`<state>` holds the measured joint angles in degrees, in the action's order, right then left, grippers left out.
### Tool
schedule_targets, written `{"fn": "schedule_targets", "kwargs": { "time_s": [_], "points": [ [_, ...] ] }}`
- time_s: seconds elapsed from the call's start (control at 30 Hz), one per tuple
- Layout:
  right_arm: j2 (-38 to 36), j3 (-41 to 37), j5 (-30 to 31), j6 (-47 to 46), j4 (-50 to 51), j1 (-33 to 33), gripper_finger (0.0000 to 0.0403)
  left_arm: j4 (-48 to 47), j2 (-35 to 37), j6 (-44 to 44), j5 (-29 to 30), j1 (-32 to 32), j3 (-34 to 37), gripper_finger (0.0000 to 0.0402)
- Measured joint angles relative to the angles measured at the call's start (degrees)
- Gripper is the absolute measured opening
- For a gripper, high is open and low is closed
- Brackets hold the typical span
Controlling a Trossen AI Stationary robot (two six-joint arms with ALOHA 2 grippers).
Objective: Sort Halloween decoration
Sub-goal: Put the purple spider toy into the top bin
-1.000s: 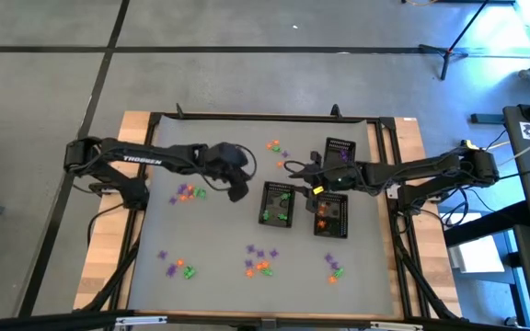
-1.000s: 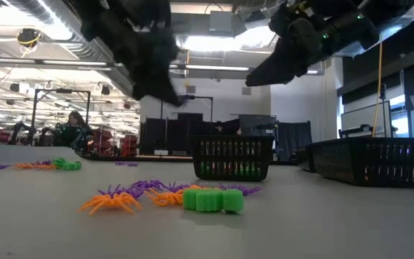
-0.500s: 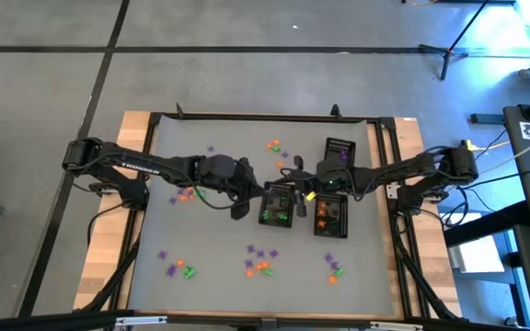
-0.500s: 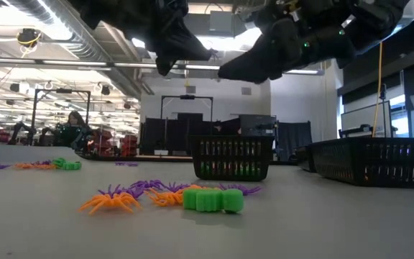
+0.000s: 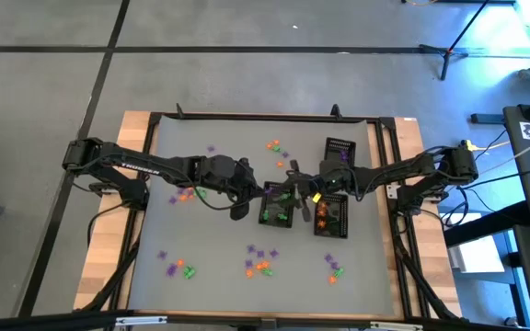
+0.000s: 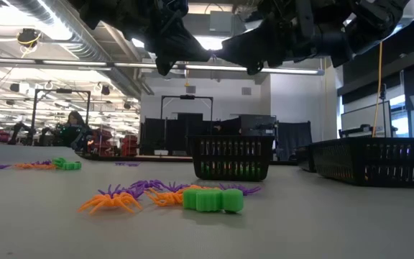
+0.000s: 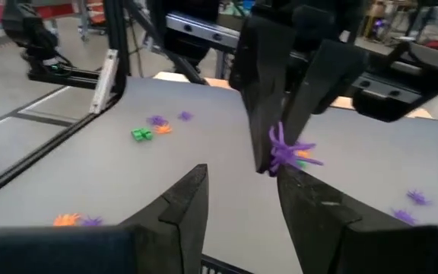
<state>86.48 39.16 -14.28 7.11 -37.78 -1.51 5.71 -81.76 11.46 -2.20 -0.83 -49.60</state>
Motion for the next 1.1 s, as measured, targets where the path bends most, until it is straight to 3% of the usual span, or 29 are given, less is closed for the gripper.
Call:
{"fn": "schedule_targets", "kwargs": {
  "time_s": [0.4,0.73,1.1],
  "points": [
    [0.0,0.0,3.3,-0.9,1.6,0.0,0.0156,0.8,0.0,0.0,-0.1,2.9,0.0,0.0000],
    [0.0,0.0,-4.7,-4.0,-2.5,0.0,0.0156,3.7,-1.7,-0.5,3.5,2.9,0.0,0.0000],
    [-0.1,0.0,-4.8,-4.0,-1.4,0.0,0.0148,4.4,-2.4,-1.6,3.8,2.5,0.0,0.0000]
  ]
}}
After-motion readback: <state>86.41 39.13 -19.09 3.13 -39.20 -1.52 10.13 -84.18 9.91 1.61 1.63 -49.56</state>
